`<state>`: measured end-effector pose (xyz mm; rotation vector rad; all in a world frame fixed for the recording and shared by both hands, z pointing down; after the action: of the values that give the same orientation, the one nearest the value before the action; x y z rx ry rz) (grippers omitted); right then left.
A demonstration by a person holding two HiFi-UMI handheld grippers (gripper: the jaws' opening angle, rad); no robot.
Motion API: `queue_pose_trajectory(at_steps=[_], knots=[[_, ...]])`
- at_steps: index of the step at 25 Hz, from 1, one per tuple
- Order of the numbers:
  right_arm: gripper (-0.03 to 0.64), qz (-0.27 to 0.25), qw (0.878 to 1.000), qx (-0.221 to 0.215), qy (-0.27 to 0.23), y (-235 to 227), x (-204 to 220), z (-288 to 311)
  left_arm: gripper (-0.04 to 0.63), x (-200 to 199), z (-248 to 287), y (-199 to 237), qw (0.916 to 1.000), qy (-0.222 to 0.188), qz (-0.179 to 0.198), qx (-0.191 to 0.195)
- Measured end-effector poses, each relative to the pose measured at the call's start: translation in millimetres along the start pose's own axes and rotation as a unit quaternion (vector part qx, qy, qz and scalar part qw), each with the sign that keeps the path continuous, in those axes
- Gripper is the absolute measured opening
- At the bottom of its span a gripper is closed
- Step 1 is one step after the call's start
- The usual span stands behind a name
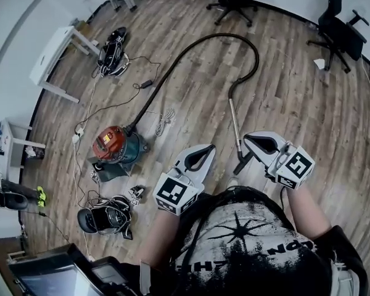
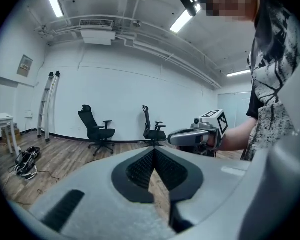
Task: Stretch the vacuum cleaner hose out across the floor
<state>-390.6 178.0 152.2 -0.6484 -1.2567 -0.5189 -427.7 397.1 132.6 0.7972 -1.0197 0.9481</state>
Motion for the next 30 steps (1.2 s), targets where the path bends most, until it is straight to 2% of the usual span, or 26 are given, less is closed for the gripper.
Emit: queue_pose_trajectory(at_steps=[8,14,18,21,24,26,30], knots=[[0.006,0.040,0.996,0.077,-0.006,-22.2,32.6,-30.6,0.000,1.0,54.6,9.7,0.9967,0.029,0.020,0.073],[0.006,0.051,0.989,0.142,0.005,-41.5,41.7,-27.0,0.000,4.8,94.5,41.7,0.9891,0.044,0.025,0.138],[0.006,0.058,0.981,0.185,0.010,-60.3,37.4,-11.3,0.000,0.1,124.7,71.5,0.9801,0.052,0.036,0.188],[0.006,0.065,0.975,0.213,0.004,-74.0,25.1,12.6,0.000,-11.0,141.1,99.4,0.9704,0.058,0.043,0.230],[0.006,0.074,0.971,0.229,-0.004,-85.6,12.4,45.9,0.000,-22.5,150.0,130.9,0.9614,0.056,0.027,0.268],[0.006,0.076,0.968,0.238,-0.008,-91.3,6.7,72.6,0.000,-26.9,152.8,153.2,0.9561,0.056,0.023,0.287],[0.006,0.079,0.963,0.257,-0.011,-100.8,4.7,112.2,0.000,-18.7,163.2,188.5,0.9471,0.073,0.041,0.310]])
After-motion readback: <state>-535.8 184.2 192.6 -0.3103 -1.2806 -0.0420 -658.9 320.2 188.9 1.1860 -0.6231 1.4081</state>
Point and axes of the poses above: the fingertips, and each gripper's own axes: z forward along the fingers, y to its left, x out of its underside, the point moved 9 cm from there along -z, backward along the fingers, and after that the axes turned 4 degrees about y, right-handed, at the moved point
